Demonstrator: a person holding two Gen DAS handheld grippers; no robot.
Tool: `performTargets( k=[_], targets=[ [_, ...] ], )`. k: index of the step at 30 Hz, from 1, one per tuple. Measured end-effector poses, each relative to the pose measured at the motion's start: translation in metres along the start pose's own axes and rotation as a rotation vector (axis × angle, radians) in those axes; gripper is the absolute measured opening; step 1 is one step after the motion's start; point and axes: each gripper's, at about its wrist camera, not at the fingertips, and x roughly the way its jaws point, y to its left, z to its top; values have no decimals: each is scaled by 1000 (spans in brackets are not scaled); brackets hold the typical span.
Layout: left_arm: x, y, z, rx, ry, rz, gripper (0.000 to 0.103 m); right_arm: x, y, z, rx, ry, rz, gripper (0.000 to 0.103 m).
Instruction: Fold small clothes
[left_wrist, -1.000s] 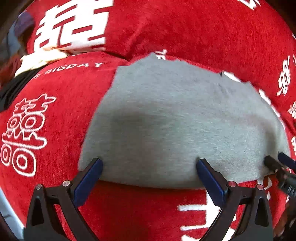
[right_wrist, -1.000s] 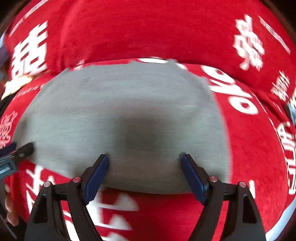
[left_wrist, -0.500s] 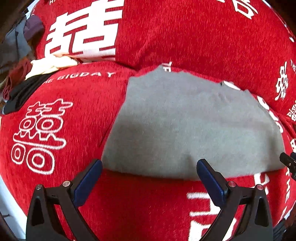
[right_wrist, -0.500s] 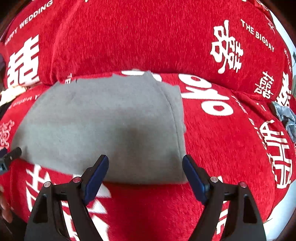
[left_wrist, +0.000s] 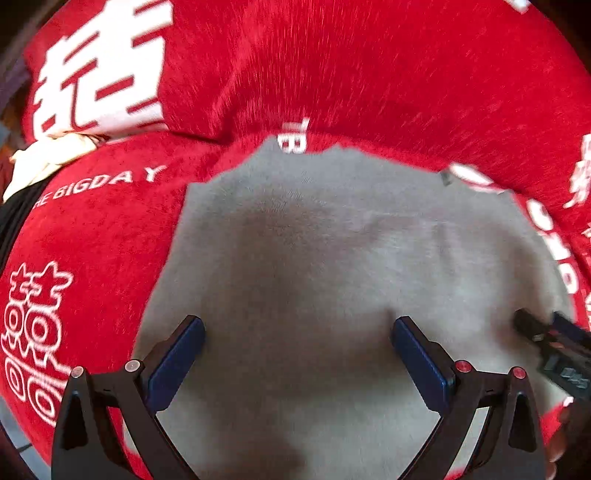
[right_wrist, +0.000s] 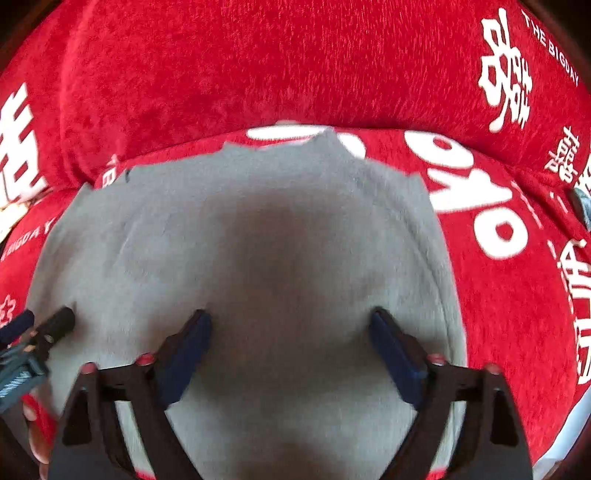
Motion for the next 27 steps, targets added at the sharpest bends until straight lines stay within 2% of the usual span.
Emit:
performTargets(
  k=[4, 7, 8, 13, 17, 20, 22, 23, 25, 27],
  targets=[
    [17, 2, 24, -10, 14, -15, 102, 17, 8, 24, -50, 17, -42, 93],
    [35, 7, 45, -36, 57, -31, 102, 31, 8, 43, -36, 10, -46, 100],
    [39, 7, 51, -41, 59, -27, 102, 36, 7, 49, -26, 18, -48, 103],
    [61, 4, 77, -48, 72, 0, 103, 62, 2, 80, 6, 58, -39, 103],
    [75, 6, 89, -90, 65, 28, 103, 74, 1, 92, 3, 56, -59, 103],
    [78, 1, 97, -85, 89, 56, 103, 77, 3, 97, -4, 69, -68, 103],
    [71, 2, 100, -94, 86, 59, 103, 74, 1, 101, 23, 101, -60, 103],
    [59, 4, 98, -111, 43, 53, 103, 67, 0, 101, 44, 98, -49, 103],
    [44, 7, 92, -120, -15, 32, 103, 44, 0, 92, 93, 23, 49, 103],
    [45, 6, 90, -102, -15, 31, 103, 33, 8, 84, 102, 0, 89, 103]
  ],
)
